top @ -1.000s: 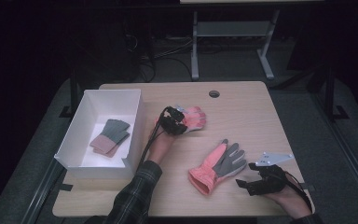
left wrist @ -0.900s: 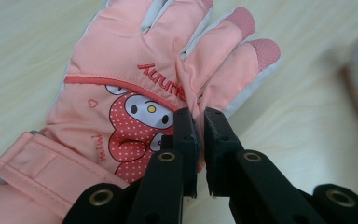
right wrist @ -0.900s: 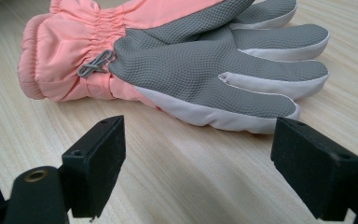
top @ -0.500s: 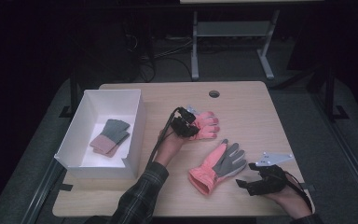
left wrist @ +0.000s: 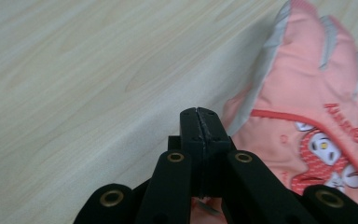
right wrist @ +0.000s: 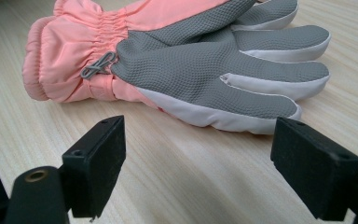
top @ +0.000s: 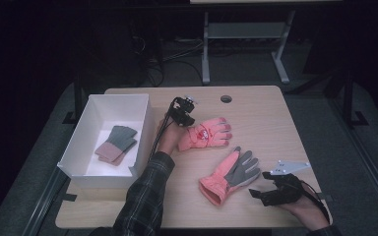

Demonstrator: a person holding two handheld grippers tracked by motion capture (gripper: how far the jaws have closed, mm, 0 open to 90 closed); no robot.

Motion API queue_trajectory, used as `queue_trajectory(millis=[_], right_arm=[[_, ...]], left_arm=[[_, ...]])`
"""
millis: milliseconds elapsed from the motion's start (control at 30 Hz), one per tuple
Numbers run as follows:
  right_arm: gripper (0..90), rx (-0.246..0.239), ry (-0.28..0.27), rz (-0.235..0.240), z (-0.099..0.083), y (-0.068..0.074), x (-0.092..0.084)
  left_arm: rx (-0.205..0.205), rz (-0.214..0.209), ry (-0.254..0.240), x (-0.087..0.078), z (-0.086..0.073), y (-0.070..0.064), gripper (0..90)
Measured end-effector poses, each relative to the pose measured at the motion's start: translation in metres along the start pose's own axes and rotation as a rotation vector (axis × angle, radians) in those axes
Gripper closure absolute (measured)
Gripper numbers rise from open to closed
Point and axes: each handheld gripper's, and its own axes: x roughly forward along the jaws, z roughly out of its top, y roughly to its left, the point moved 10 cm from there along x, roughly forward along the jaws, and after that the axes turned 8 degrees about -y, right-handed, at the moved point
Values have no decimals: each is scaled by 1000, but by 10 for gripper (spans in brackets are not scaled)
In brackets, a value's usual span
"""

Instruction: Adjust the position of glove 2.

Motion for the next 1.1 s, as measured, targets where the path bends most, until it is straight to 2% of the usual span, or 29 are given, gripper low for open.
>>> queue_trajectory(millis=[200,433,667,767,833,867,933,967,1100], right_arm=[[177,-1,0,1,0,0,0],[178,3,2,-3,0,1,0],[178,-6,4,-1,0,1,1],[178,1,7,-2,0,1,1],[178,2,7,-2,0,1,1],[178,3,8,-3,0,1,1],[178,6,8,-4,0,1,0],[178,6,7,-4,0,1,0],[178,-2,8,-3,-1,0,1]], left_arm=[[1,-3,29,-2,-9,-3,898],[-45,-42,20,-24,-26,-17,898],[-28,-74,25,-43,-45,-32,898],[-38,-83,4,-48,-48,-36,897],[-51,-74,-18,-51,-46,-34,808],[-58,-83,-25,-53,-44,-34,764],[-67,-109,-42,-56,-40,-35,665],[-71,-139,-42,-57,-37,-38,647],[-32,-163,-54,-58,-30,-47,471]])
